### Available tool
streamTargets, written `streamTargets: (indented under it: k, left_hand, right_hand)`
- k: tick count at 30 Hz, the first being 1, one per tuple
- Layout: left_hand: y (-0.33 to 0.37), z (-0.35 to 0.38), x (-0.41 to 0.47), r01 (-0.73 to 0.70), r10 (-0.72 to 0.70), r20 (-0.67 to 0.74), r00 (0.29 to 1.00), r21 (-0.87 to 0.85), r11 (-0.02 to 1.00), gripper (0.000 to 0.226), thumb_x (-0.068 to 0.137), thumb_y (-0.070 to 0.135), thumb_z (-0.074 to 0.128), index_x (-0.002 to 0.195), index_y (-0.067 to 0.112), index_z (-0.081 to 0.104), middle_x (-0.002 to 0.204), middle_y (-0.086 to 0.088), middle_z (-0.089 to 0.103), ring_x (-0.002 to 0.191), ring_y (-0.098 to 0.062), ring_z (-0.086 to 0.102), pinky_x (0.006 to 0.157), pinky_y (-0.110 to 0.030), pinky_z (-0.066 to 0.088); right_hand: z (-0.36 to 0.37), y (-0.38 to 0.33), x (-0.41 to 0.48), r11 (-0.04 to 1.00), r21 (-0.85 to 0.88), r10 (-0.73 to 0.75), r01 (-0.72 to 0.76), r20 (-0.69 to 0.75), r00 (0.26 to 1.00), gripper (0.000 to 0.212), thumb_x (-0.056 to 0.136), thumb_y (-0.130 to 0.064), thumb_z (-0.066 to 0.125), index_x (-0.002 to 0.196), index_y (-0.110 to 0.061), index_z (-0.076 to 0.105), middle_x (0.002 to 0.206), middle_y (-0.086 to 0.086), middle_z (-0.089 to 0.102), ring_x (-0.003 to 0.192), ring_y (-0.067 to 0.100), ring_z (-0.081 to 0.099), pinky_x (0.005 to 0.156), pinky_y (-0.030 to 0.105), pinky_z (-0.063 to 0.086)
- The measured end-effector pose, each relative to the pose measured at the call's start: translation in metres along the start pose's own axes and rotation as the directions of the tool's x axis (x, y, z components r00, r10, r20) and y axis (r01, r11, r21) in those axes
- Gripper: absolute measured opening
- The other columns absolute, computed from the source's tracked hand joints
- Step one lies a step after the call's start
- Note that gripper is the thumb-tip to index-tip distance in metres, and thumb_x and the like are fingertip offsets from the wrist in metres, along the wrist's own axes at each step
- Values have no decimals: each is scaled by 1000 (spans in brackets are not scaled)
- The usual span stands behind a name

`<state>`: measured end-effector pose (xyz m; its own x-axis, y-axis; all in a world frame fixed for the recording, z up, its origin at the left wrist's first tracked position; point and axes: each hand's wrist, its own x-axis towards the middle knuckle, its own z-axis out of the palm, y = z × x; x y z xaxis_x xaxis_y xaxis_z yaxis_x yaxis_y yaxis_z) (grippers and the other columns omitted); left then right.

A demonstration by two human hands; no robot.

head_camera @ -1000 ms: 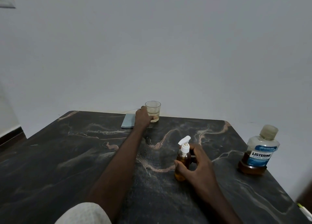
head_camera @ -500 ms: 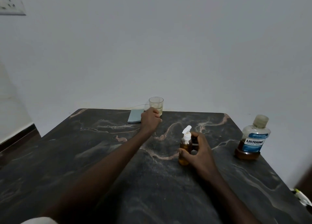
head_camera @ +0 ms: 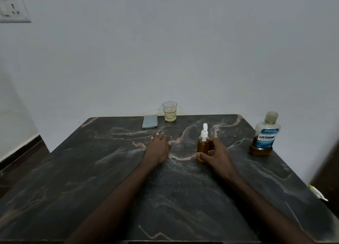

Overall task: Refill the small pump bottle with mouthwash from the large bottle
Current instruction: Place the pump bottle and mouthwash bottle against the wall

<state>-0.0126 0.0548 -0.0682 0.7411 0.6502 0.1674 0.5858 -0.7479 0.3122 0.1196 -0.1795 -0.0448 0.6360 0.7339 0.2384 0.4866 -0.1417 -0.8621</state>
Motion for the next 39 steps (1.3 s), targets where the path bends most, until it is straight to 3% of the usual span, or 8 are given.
streamTargets:
  k: [5,9,14,20,25,31,39]
  left_hand:
    - [-5,5,4,11,-13,-29,999,-57,998,48,112,35,31,150,10,45,164,-10,37,156,-28,25,128,-48,20]
    - [1,-1,-1,21,-28,-48,998,-141,990,52,113,33,29,157,7,36,167,-12,32,158,-28,21,128,-44,17]
    - [-4,3,3,11,-26,-83,996,-179,984,51,113,35,28,153,8,44,163,-12,40,155,-27,29,126,-43,24]
    - [-13,13,10,37,-57,-94,994,-199,979,54,110,44,21,134,10,55,144,-11,57,137,-30,50,114,-51,42]
    - [-13,16,12,28,-50,-109,993,-197,980,51,112,41,24,138,10,55,153,-10,52,147,-27,42,121,-49,36]
    - [-12,18,12,41,-62,-109,992,-188,981,49,111,40,26,136,9,56,146,-11,56,137,-28,50,115,-49,42]
    - [-9,14,8,28,-51,-114,992,-195,980,52,112,39,26,145,7,51,157,-13,48,149,-26,40,123,-47,34]
  right_hand:
    - [4,2,27,998,-59,18,-24,-95,995,48,84,-24,83,124,-22,57,113,-6,65,98,10,67,80,23,53]
    - [14,7,73,992,-109,39,-57,-165,986,51,85,-19,83,129,-13,57,115,-2,64,105,17,64,85,27,49]
    - [35,25,153,972,-222,16,-74,-251,968,57,82,-25,84,131,-10,59,127,9,64,114,25,61,95,37,50]
    - [56,37,224,958,-271,12,-93,-285,958,54,83,-23,83,128,-5,59,123,13,66,111,27,62,92,40,55]
    - [64,46,266,948,-292,31,-127,-315,949,52,83,-24,83,126,-5,60,123,15,66,113,30,62,94,45,55]
    - [74,50,284,949,-298,9,-107,-311,950,52,84,-26,83,126,-5,60,124,15,67,114,30,63,95,43,53]
    - [80,51,295,950,-297,3,-96,-300,954,53,84,-27,82,127,-4,62,124,15,69,113,31,64,94,39,51]
